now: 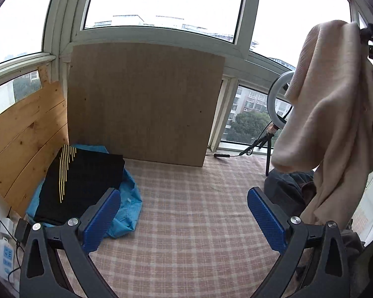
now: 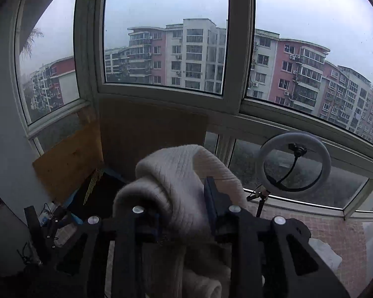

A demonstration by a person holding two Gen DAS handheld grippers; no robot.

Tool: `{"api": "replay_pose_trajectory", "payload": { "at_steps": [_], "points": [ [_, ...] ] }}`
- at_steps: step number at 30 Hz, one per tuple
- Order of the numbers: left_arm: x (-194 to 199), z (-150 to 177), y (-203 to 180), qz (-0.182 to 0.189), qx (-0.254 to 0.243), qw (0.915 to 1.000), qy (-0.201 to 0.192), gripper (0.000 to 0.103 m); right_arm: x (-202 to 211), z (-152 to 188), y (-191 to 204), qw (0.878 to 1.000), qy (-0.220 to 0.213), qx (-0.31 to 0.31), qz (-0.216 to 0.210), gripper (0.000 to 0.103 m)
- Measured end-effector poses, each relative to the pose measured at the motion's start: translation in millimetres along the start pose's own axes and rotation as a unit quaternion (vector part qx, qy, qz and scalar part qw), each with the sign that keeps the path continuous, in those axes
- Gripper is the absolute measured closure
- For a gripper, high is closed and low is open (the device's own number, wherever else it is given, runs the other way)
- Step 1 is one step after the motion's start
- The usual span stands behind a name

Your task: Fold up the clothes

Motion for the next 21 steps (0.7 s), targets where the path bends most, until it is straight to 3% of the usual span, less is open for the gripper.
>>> {"api": "replay_pose_trajectory", "payload": {
  "at_steps": [2,3,9,12,16,21],
  "points": [
    [-6.5,9.5,10.9,-0.006,-0.015,0.9998,0.015,0.001,-56.8,54.2,0.1,0.997,0.069,0.018,0.030,0.075],
    [-10.9,14.4,14.9,-0.008,-0.023,0.9994,0.023,0.001,-72.7,79.3,-10.4,0.996,0.083,0.001,0.025,0.074],
    [-47.3,47.5,12.6,0.032,-0.047,0.9940,0.093,0.001,-115.7,191.5,-90.7,0.981,0.109,-0.160,0.026,0.061],
    [-65.6,63.4,-18.9,0.070,-0.067,0.9880,0.120,0.001,-135.3,242.6,-109.3,0.969,0.136,-0.205,0.021,0.057],
    [-101.7,78.1,-82.1,0.121,-0.112,0.9742,0.154,0.001,-161.9,292.6,-127.5,0.957,0.173,-0.230,0.046,0.056],
    [-164.5,79.0,-150.1,0.135,-0.184,0.9552,0.188,0.001,-175.2,319.5,-146.8,0.948,0.185,-0.259,0.030,0.054]
  ]
}}
Point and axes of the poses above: each gripper's, at about its wrist camera, not at the fingertips, and x roughly against the way its jaws point, y to its left, z to its underside, the point moved 2 cm from there along -x, roughly the way its jaws point, and after that the axes turned 15 degrees about -x, right-handed, at the moved point
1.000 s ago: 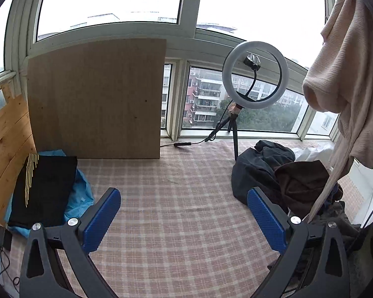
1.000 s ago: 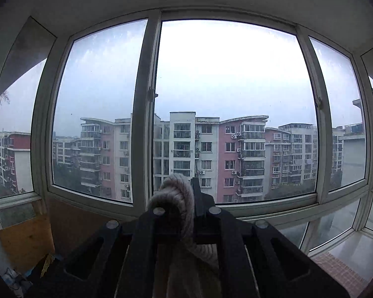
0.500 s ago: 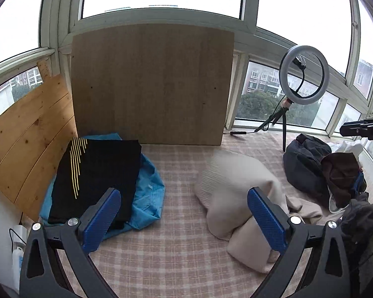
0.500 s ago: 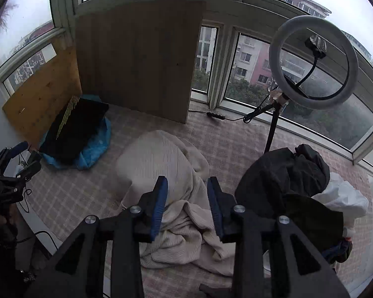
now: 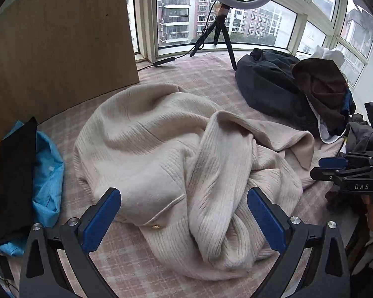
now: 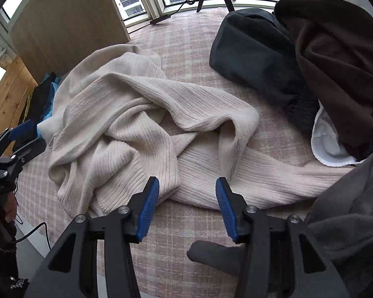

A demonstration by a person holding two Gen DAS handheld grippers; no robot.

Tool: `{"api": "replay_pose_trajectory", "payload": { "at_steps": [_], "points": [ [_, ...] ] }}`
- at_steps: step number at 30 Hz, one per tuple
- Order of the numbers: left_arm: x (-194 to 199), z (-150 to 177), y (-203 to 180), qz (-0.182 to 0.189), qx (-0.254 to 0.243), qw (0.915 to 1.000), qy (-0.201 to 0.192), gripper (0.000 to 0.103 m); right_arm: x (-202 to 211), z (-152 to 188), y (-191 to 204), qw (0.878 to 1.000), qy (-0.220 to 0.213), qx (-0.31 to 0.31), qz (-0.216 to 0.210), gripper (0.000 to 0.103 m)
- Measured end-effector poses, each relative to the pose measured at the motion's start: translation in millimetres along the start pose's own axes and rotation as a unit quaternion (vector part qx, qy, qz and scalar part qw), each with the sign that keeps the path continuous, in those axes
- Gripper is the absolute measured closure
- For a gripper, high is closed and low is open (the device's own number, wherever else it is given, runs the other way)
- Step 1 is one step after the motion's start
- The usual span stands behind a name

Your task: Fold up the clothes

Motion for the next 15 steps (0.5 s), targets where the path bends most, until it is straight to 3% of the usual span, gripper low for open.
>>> {"api": "replay_pose_trajectory", "payload": {
  "at_steps": [1,3,4,5,8,12,13,14,15],
  "points": [
    [-15.0,-7.4,-3.9,0.006,-0.006,0.9999,0.014,0.004,-1.4,-0.5,-2.3,1.000,0.000,-0.002,-0.004,0.052],
    [-44.9,-22.1,-11.5,0.018,-0.019,0.9988,0.041,0.035,-6.2,-1.7,-4.1,1.000,0.002,-0.003,-0.015,0.047],
    [-53.7,-25.5,-10.4,0.024,-0.011,0.9982,0.053,0.067,-9.5,-2.1,-4.3,1.000,0.004,-0.003,-0.019,0.047],
    [-58.3,-26.3,-6.1,0.031,0.006,0.9975,0.063,0.081,-14.3,-2.1,-3.6,1.000,0.008,0.000,-0.020,0.047],
    [-31.5,-29.1,16.6,0.050,0.053,0.9970,0.026,0.085,-28.5,-1.7,6.4,0.999,0.022,0.019,-0.030,0.047],
    [39.9,-26.9,60.7,0.024,0.107,0.9933,-0.038,0.087,-46.9,-0.1,27.1,0.996,0.042,0.053,-0.052,0.049],
    [60.0,-23.3,73.8,0.015,0.120,0.9912,-0.052,0.087,-50.9,-0.6,33.1,0.995,0.047,0.062,-0.057,0.055],
    [80.3,-19.1,87.5,0.005,0.134,0.9888,-0.066,0.087,-53.9,-2.7,40.2,0.994,0.052,0.071,-0.061,0.092],
    [100.3,-14.4,101.4,-0.004,0.148,0.9857,-0.081,0.087,-53.1,-7.4,47.4,0.994,0.050,0.078,-0.066,0.097]
  ]
}}
Point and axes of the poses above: each gripper's, at about its wrist camera, not at the fingertips, and x roughly against the way its jaws point, y to its left, z to its underside, the point moved 2 cm from there along -x, roughly the way its jaws point, and after that the axes turned 15 degrees about -x, right-handed, at the moved point
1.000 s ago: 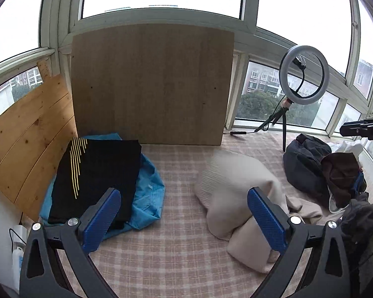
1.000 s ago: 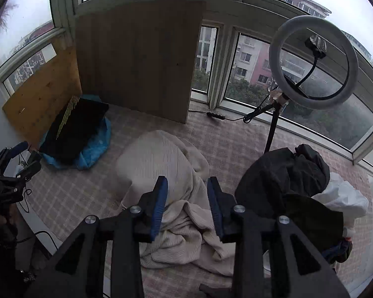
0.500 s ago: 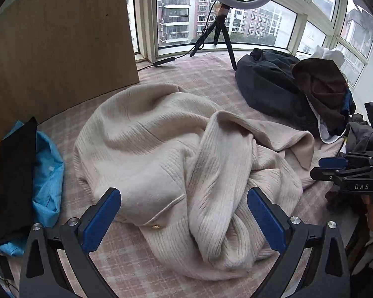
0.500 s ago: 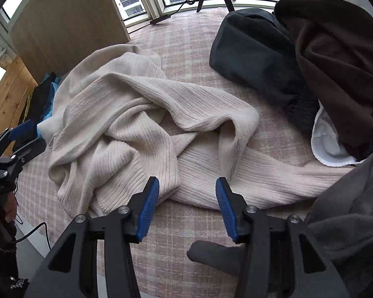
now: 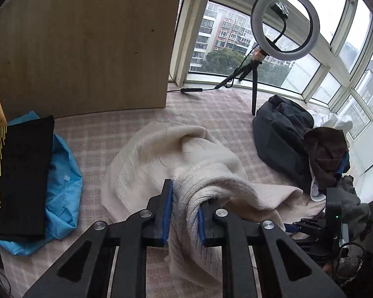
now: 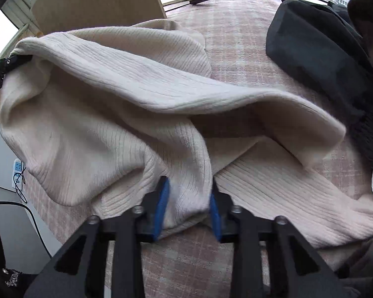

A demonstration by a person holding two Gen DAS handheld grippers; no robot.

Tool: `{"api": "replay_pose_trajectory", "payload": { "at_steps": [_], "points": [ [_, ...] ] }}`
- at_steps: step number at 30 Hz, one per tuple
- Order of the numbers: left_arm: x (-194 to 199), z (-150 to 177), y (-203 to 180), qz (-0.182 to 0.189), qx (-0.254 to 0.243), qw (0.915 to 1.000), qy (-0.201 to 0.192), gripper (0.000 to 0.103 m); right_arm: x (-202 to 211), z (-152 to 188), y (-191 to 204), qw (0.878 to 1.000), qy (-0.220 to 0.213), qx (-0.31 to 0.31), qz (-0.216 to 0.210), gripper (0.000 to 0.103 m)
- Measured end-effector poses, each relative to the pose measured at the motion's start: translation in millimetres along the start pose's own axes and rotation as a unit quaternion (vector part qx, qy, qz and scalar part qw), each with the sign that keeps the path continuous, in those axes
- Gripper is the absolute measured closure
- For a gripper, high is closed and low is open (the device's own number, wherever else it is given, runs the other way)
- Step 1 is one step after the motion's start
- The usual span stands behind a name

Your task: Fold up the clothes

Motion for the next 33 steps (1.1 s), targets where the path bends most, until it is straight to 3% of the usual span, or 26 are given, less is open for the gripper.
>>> {"api": "replay_pose_trajectory", "payload": {
  "at_steps": [3,5,7,11,15,17,19,21,23,25,27,30,33],
  "points": [
    [61.0,1.5,34.1,-0.023,0.032,0.9982,-0.046,0.089,23.1,-29.6,21.8,0.999,-0.048,0.017,-0.016,0.098],
    [98.3,7.0,48.5,-0.048,0.043,0.9950,-0.076,0.099,52.7,-58.0,43.6,0.995,-0.093,0.035,-0.027,0.098],
    [130.7,15.7,56.2,-0.068,0.051,0.9914,-0.099,0.100,85.7,-86.6,75.2,0.988,-0.139,0.070,-0.024,0.098],
    [163.8,43.6,45.1,-0.071,0.032,0.9907,-0.112,0.100,146.4,-133.4,138.5,0.965,-0.222,0.135,-0.025,0.098],
    [162.6,67.4,-2.7,-0.009,0.006,0.9955,-0.094,0.100,193.3,-154.8,190.4,0.943,-0.278,0.171,-0.066,0.098],
    [148.4,74.3,-41.8,0.085,-0.005,0.9932,-0.079,0.100,203.7,-158.6,201.4,0.934,-0.296,0.184,-0.080,0.098],
    [120.7,81.9,-85.5,0.185,-0.036,0.9816,-0.030,0.096,184.0,-167.7,193.6,0.945,-0.269,0.182,-0.030,0.090],
    [90.9,92.8,-119.1,0.235,-0.076,0.9682,0.038,0.092,152.8,-173.7,167.7,0.964,-0.210,0.159,0.045,0.063],
    [77.9,100.2,-125.6,0.222,-0.111,0.9667,0.063,0.092,135.3,-163.4,123.1,0.976,-0.176,0.111,0.064,0.063],
    [74.2,100.6,-112.3,0.194,-0.125,0.9708,0.064,0.090,125.0,-138.0,68.5,0.986,-0.148,0.061,0.039,0.061],
    [71.0,93.3,-89.2,0.157,-0.124,0.9781,0.057,0.080,112.1,-107.7,25.9,0.993,-0.117,0.012,0.016,0.052],
    [55.7,71.6,-54.3,0.103,-0.121,0.9862,0.048,0.072,85.5,-61.6,-23.7,0.995,-0.081,-0.054,0.008,0.048],
    [31.3,43.7,-29.0,0.079,-0.110,0.9897,0.046,0.062,54.4,-22.5,-58.8,0.989,-0.051,-0.136,0.005,0.048]
  ]
}}
Point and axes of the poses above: each gripper's, at about its wrist camera, not at the fingertips, and x roughly against the way its jaws point, y to its left, z to its underside, the point moved 2 cm from there along -x, roughly the way its jaws point, and after that the axes turned 15 degrees about -x, right-handed, at the moved point
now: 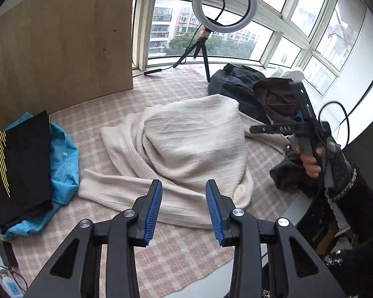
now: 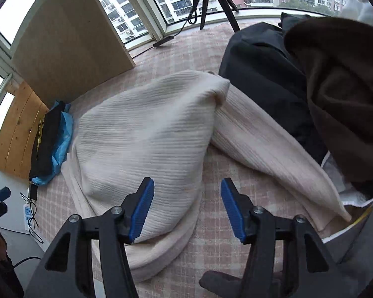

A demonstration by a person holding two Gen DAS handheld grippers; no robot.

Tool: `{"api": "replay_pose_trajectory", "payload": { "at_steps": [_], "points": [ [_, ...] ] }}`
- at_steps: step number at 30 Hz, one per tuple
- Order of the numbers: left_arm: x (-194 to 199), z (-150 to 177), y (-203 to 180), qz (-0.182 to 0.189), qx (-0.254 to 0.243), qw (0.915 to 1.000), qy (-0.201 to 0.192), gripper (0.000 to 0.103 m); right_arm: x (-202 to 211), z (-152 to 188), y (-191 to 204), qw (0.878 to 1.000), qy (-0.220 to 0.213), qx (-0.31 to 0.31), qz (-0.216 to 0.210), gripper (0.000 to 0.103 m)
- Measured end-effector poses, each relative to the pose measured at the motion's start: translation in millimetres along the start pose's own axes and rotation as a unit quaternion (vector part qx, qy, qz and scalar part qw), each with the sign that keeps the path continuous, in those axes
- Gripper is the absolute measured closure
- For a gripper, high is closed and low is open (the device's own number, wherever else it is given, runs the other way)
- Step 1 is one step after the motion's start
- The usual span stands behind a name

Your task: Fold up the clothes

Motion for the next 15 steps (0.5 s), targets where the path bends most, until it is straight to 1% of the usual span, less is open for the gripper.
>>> {"api": "replay_pose_trajectory", "payload": {
  "at_steps": [1,2,3,5,6,8,10,11,12,13,14,15],
  "points": [
    [-11.5,-12.2,7.6,0.002,-0.002,1.0000,-0.001,0.057,-8.0,9.4,-12.9,1.000,0.008,-0.027,-0.004,0.048],
    [-25.2,-25.5,13.6,0.007,-0.006,1.0000,-0.002,0.050,-13.5,16.8,-21.4,0.998,0.014,-0.053,-0.017,0.048],
    [-40.2,-38.2,16.4,0.007,-0.014,0.9999,-0.002,0.046,-17.7,23.5,-26.5,0.997,0.019,-0.073,-0.029,0.048],
    [-78.6,-63.0,16.3,-0.006,-0.051,0.9986,0.010,0.031,-21.6,35.1,-25.9,0.995,0.023,-0.088,-0.047,0.048],
    [-100.0,-73.8,15.0,-0.015,-0.072,0.9970,0.022,0.028,-22.6,40.6,-23.1,0.995,0.021,-0.088,-0.050,0.047],
    [-143.9,-92.5,13.2,-0.031,-0.105,0.9925,0.054,0.028,-24.2,51.1,-14.4,0.996,0.016,-0.075,-0.047,0.043],
    [-186.3,-98.0,14.8,-0.034,-0.109,0.9879,0.105,0.028,-28.0,60.6,-5.0,0.997,0.017,-0.065,-0.043,0.043],
    [-204.9,-97.6,16.3,-0.029,-0.108,0.9856,0.127,0.028,-31.6,64.5,-1.1,0.997,0.021,-0.061,-0.043,0.043],
    [-218.0,-95.1,17.7,-0.019,-0.104,0.9845,0.140,0.028,-36.2,67.5,2.7,0.997,0.025,-0.056,-0.041,0.043],
    [-228.4,-92.2,18.7,-0.010,-0.099,0.9837,0.150,0.035,-40.9,70.4,6.7,0.998,0.029,-0.049,-0.036,0.043],
    [-234.9,-88.9,19.6,0.002,-0.091,0.9837,0.155,0.057,-45.5,72.8,11.2,0.999,0.031,-0.038,-0.024,0.043],
    [-233.7,-86.9,21.0,0.015,-0.081,0.9852,0.150,0.072,-47.8,74.7,15.7,0.999,0.025,-0.026,-0.010,0.043]
  ]
}}
Point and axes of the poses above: each gripper's, at about its wrist camera, not at the fingertips, and x roughly against the way its jaws point, y to its left, z to its underside, the point moved 2 cm from there along -x, roughly the way its jaws point, and after that the axes turned 15 degrees about -x, right-handed, at the moved point
